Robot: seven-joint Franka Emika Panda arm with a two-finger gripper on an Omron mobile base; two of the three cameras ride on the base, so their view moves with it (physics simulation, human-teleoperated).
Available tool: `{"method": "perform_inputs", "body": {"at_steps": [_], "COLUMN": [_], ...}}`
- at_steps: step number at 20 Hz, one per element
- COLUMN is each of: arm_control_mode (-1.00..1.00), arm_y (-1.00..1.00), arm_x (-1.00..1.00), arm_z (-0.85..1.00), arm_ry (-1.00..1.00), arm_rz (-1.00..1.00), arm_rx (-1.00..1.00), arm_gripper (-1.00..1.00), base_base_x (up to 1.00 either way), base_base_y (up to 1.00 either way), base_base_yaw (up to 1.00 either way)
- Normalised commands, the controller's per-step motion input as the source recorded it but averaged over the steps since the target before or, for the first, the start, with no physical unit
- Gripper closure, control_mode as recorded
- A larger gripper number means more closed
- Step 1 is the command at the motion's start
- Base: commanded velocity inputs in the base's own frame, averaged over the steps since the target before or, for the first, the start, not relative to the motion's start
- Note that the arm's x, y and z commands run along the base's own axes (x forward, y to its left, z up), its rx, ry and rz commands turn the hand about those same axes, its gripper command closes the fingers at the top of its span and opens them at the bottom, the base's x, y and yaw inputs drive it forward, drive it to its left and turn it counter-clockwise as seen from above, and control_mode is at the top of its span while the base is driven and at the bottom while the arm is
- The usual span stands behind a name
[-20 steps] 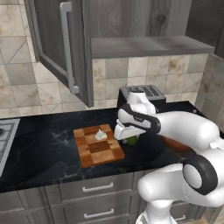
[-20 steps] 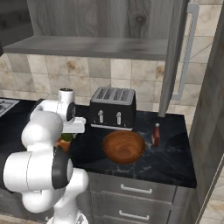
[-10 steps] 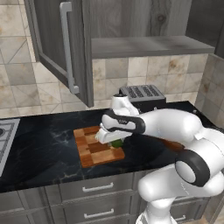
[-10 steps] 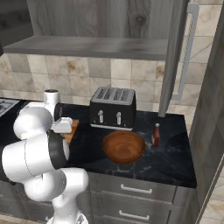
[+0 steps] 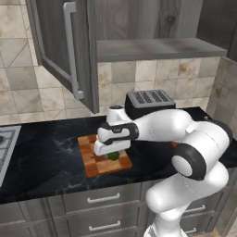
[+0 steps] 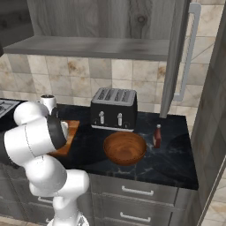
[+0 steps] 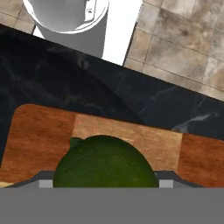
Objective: Open the cabinet. Place the bowl and condiment on the counter. Then place the lime and garlic on the cutting board.
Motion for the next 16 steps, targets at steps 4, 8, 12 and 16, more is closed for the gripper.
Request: {"method": "perform_inputs", "body": {"at_steps": [4, 8, 12, 16], "arm_control_mode": [-1.0, -1.0, -1.0, -1.0], "arm_y": [0.12, 0.16, 0.16, 0.1], "arm_x": [0.32, 0.26, 0.26, 0.22], "arm_z": [-0.06, -0.31, -0.46, -0.4], "arm_ry": [0.0, 0.0, 0.0, 0.0], "arm_rz": [-0.06, -0.05, -0.04, -0.04], "arm_rx": [0.0, 0.0, 0.0, 0.0], "arm_gripper": [1.0, 1.0, 1.0, 1.0], "base_base_x": [0.0, 0.0, 0.0, 0.0], "base_base_y": [0.0, 0.0, 0.0, 0.0], "base_base_yaw": [0.0, 0.0, 0.0, 0.0]}}
